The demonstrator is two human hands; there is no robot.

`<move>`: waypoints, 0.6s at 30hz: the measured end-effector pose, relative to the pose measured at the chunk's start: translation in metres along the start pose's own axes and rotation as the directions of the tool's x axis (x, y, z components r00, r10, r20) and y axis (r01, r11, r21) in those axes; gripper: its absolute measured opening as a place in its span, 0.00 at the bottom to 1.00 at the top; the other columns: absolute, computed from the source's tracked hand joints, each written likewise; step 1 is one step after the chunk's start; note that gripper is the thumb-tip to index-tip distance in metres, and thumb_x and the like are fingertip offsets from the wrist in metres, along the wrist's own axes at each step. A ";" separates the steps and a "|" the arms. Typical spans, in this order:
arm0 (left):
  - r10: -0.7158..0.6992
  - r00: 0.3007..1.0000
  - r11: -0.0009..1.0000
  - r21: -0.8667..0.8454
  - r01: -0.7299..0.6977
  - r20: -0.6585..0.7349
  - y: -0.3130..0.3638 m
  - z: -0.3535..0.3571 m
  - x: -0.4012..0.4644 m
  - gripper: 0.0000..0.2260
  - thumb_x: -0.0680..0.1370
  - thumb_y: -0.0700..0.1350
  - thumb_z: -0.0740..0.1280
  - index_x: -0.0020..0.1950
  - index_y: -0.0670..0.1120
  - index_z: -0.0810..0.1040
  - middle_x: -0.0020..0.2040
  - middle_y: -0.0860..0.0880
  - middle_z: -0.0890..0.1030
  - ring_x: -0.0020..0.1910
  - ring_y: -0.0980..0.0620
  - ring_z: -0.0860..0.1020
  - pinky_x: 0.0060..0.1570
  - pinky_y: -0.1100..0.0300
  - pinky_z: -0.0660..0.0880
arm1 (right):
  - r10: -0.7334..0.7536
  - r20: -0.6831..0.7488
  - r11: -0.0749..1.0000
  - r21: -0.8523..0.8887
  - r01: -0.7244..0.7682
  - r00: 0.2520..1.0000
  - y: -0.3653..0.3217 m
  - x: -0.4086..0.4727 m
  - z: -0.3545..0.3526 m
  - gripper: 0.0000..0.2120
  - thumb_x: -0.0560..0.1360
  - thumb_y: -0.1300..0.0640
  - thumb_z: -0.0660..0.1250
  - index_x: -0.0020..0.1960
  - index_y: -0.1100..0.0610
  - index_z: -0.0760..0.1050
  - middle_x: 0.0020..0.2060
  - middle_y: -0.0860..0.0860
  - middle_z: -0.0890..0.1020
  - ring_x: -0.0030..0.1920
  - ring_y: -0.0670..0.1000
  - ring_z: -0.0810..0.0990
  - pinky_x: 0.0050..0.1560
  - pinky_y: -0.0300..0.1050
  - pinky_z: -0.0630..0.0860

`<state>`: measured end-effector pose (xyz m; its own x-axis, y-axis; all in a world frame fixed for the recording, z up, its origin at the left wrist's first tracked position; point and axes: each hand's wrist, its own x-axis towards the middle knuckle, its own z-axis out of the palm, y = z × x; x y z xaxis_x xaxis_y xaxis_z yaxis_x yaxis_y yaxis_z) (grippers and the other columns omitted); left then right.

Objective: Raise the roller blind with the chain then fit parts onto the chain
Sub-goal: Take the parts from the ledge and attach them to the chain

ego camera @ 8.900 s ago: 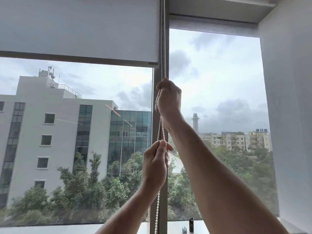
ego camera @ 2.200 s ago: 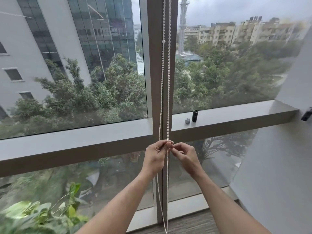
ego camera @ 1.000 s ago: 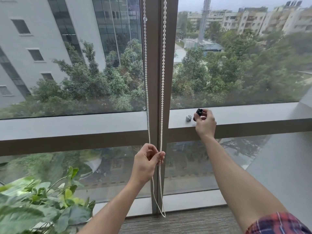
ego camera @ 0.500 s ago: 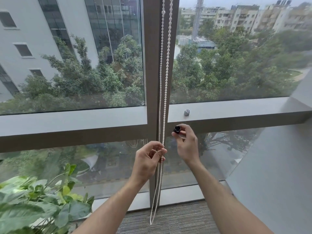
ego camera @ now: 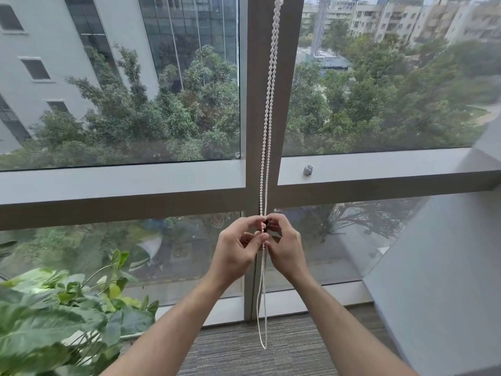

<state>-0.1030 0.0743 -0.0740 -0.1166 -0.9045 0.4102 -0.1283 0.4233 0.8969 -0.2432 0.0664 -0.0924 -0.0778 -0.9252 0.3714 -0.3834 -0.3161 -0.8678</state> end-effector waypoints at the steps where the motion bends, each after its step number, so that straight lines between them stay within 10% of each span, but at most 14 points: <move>1: 0.030 1.000 0.999 0.020 -0.030 0.009 0.001 -0.001 0.000 0.20 0.75 0.37 0.72 0.59 0.60 0.80 0.54 0.53 0.82 0.43 0.46 0.85 0.44 0.49 0.83 | -0.006 -0.006 1.000 0.004 0.006 1.000 -0.001 -0.001 0.001 0.16 0.73 0.63 0.71 0.54 0.46 0.74 0.44 0.40 0.82 0.48 0.35 0.81 0.48 0.28 0.75; 9: 0.092 0.995 0.988 0.119 -0.095 0.033 -0.001 -0.009 0.001 0.18 0.75 0.34 0.72 0.63 0.49 0.80 0.58 0.53 0.76 0.37 0.50 0.84 0.43 0.60 0.82 | -0.035 0.051 0.996 0.081 0.031 0.998 -0.009 -0.001 0.005 0.14 0.70 0.53 0.67 0.54 0.44 0.74 0.45 0.36 0.82 0.51 0.36 0.81 0.48 0.31 0.77; 18: 0.000 0.997 0.997 0.072 -0.006 0.078 0.003 -0.024 0.012 0.17 0.74 0.38 0.75 0.59 0.55 0.81 0.55 0.60 0.78 0.32 0.48 0.83 0.39 0.52 0.83 | -0.051 0.057 0.994 0.100 0.045 0.997 -0.012 0.002 0.008 0.21 0.73 0.64 0.70 0.54 0.39 0.74 0.49 0.33 0.82 0.52 0.40 0.82 0.52 0.35 0.78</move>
<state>-0.0810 0.0638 -0.0626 -0.1931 -0.8976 0.3963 -0.1984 0.4313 0.8801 -0.2317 0.0663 -0.0840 -0.0056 -0.9183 0.3959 -0.2928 -0.3770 -0.8787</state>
